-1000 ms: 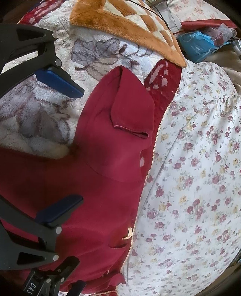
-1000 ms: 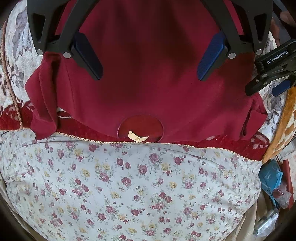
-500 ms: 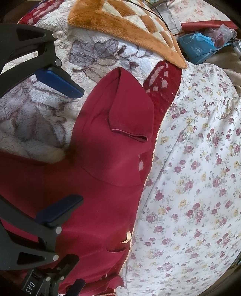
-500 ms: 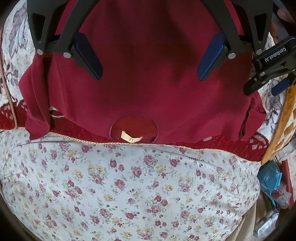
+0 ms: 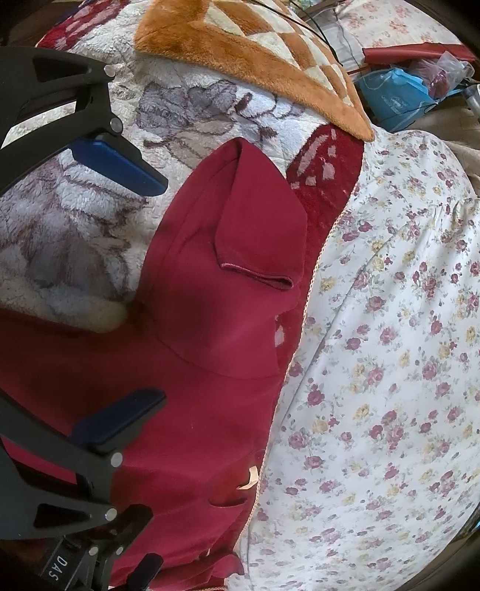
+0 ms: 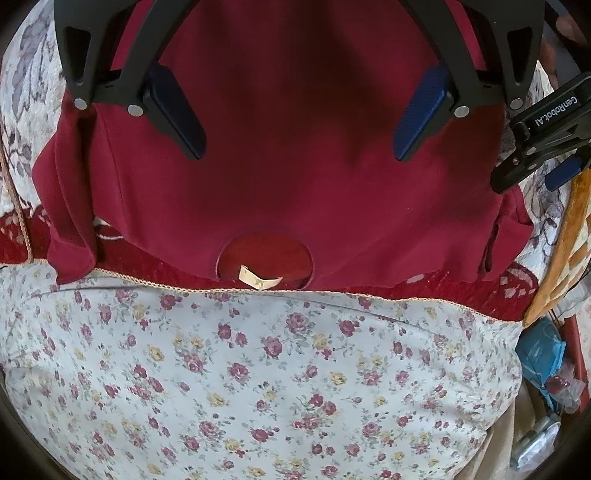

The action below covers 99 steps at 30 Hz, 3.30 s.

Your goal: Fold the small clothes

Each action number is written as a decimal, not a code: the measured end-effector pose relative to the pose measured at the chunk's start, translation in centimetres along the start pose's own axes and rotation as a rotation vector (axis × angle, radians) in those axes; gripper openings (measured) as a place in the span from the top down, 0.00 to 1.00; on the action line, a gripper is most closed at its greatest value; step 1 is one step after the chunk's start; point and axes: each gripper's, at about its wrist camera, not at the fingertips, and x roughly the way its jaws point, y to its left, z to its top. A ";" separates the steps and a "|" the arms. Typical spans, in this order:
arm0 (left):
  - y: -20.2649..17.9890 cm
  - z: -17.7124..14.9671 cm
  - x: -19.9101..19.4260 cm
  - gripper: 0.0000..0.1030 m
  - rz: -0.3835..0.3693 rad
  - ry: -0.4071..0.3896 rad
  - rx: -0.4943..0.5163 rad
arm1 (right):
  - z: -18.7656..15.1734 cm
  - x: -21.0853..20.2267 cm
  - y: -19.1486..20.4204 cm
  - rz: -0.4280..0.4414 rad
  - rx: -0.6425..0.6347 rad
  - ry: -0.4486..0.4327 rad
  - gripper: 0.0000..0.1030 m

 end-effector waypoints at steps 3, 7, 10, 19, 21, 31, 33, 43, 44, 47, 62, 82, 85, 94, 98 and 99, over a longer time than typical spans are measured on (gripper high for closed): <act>-0.1 0.0 -0.1 0.00 0.000 -0.002 0.000 | -0.1 -0.1 0.1 0.006 0.004 -0.007 0.01; -0.1 0.1 0.0 0.00 0.001 0.001 -0.001 | -0.1 0.0 0.3 0.007 -0.001 -0.004 0.01; 0.0 0.1 0.0 0.00 0.001 0.003 -0.002 | -0.1 -0.1 0.3 0.014 -0.001 -0.007 0.01; 0.2 0.2 0.2 0.00 0.000 0.004 -0.006 | -0.2 0.3 -0.3 -0.011 0.023 -0.007 0.02; 0.2 0.1 0.3 0.00 0.004 0.006 -0.004 | -0.2 0.3 -0.3 -0.003 0.030 0.000 0.02; 0.1 0.2 0.3 0.00 0.009 0.011 -0.006 | -0.2 -0.2 0.3 -0.001 0.016 -0.011 0.02; 0.2 0.2 0.3 0.00 0.010 0.011 -0.007 | -0.2 -0.2 0.4 0.003 0.016 -0.010 0.02; 0.3 0.2 0.4 0.00 0.012 0.017 -0.010 | -0.3 0.0 0.2 0.003 0.013 -0.006 0.02; 0.3 0.2 0.4 0.00 0.011 0.017 -0.010 | -0.3 0.1 0.2 0.001 0.016 -0.006 0.02; 0.2 0.2 0.5 0.00 0.012 0.017 -0.007 | -0.2 0.2 0.0 -0.001 0.022 -0.001 0.02; 0.1 0.3 0.5 0.00 0.008 0.019 -0.008 | -0.2 0.5 0.6 -0.004 0.001 0.015 0.02; 0.4 0.4 0.7 0.00 0.011 0.024 -0.012 | -0.1 0.9 1.1 -0.010 -0.016 0.029 0.02; 0.7 0.4 0.8 0.00 0.013 0.026 -0.017 | -0.1 1.0 1.3 -0.007 -0.019 0.032 0.02; 6.2 0.8 1.5 0.00 0.080 0.055 -0.146 | 1.3 1.2 3.5 0.088 -0.055 0.015 0.04; 9.2 0.3 2.3 0.00 0.131 0.084 -0.227 | 2.9 2.1 6.2 0.238 -0.089 0.038 0.20; 9.8 0.2 2.5 0.00 0.136 0.096 -0.239 | 3.3 2.4 7.2 0.264 -0.104 0.039 0.25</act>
